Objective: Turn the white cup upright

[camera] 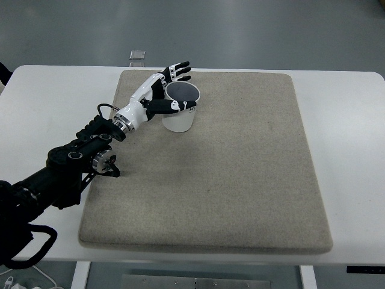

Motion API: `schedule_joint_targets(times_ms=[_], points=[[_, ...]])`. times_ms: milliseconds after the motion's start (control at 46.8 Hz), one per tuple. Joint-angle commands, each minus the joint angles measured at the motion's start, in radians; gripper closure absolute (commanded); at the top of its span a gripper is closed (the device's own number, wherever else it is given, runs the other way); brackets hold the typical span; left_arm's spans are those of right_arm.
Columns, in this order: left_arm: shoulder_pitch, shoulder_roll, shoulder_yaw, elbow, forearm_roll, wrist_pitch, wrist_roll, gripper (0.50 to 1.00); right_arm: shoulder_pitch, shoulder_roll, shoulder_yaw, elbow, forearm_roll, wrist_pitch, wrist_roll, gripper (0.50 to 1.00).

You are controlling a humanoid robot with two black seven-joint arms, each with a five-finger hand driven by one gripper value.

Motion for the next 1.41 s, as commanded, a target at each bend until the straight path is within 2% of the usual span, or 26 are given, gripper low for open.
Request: schedule_joint_targets(times_ms=[0, 427, 726, 1174, 1388], points=[[0.0, 0.002, -0.019, -0.002, 0.0, -0.003, 0.0, 0.538, 0.0, 0.0, 0.0, 0.0, 0.0, 0.0, 0.0, 0.57], [-0.022, 0.016, -0.101, -0.025, -0.006, -0.008, 0.0, 0.536, 0.0, 0.0, -0.002, 0.0, 0.0, 0.003, 0.0, 0.57], [-0.091, 0.003, -0.098, 0.086, -0.195, -0.011, 0.0, 0.536, 0.0, 0.0, -0.002, 0.0, 0.0, 0.003, 0.0, 0.57], [-0.1, 0.002, -0.099, 0.097, -0.437, 0.0, 0.0, 0.536, 0.0, 0.0, 0.0, 0.002, 0.0, 0.003, 0.0, 0.57], [-0.118, 0.007, -0.112, 0.098, -0.57, 0.017, 0.279, 0.536, 0.0, 0.0, 0.0, 0.002, 0.0, 0.003, 0.0, 0.57]])
